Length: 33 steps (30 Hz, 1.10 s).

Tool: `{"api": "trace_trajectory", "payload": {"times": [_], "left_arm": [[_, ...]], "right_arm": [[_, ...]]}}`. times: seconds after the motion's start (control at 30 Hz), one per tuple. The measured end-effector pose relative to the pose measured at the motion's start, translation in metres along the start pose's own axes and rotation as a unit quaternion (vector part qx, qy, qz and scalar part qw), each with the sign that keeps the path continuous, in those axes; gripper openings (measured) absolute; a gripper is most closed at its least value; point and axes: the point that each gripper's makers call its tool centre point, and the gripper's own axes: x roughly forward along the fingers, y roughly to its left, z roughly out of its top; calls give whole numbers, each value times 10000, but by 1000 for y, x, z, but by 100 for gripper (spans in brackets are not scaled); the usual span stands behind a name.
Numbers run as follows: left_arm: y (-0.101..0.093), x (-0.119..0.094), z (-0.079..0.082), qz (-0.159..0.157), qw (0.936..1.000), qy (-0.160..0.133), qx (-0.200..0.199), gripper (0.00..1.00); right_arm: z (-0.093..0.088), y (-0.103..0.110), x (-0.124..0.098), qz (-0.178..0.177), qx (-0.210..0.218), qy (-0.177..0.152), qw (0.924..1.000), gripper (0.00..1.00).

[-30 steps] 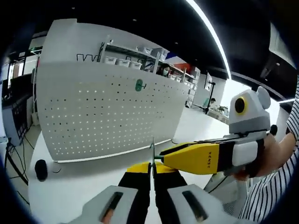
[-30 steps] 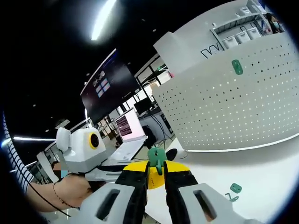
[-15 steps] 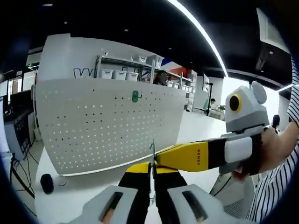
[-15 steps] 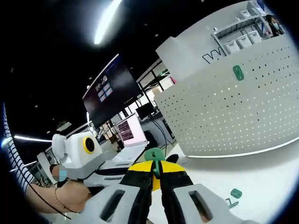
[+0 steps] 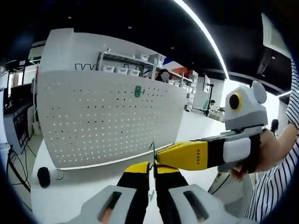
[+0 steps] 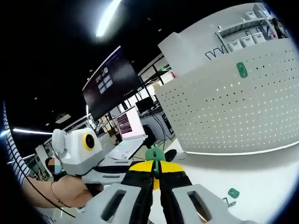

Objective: Insert the hook assembly into the mounting plate slot until the hook locks in place.

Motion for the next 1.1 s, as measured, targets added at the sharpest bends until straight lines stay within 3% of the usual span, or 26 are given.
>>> {"api": "trace_trajectory", "payload": {"times": [0.17,0.27,0.4,0.57,1.1], "left_arm": [[-2,3,-1,-83,9999,-1,-68,27],[-5,3,-1,-178,9998,-18,4,28],[-5,2,-3,-209,9998,39,-19,42],[2,-2,-3,-225,9997,49,-74,52],[22,-14,-6,-93,9980,-2,-620,80]], "right_arm": [[4,4,3,139,-212,93,9996,0],[1,5,3,157,-350,188,9991,0],[-1,3,5,168,-506,278,9982,0],[1,0,6,174,-603,305,9976,0],[12,-11,15,-103,-1174,6,9930,0]]}}
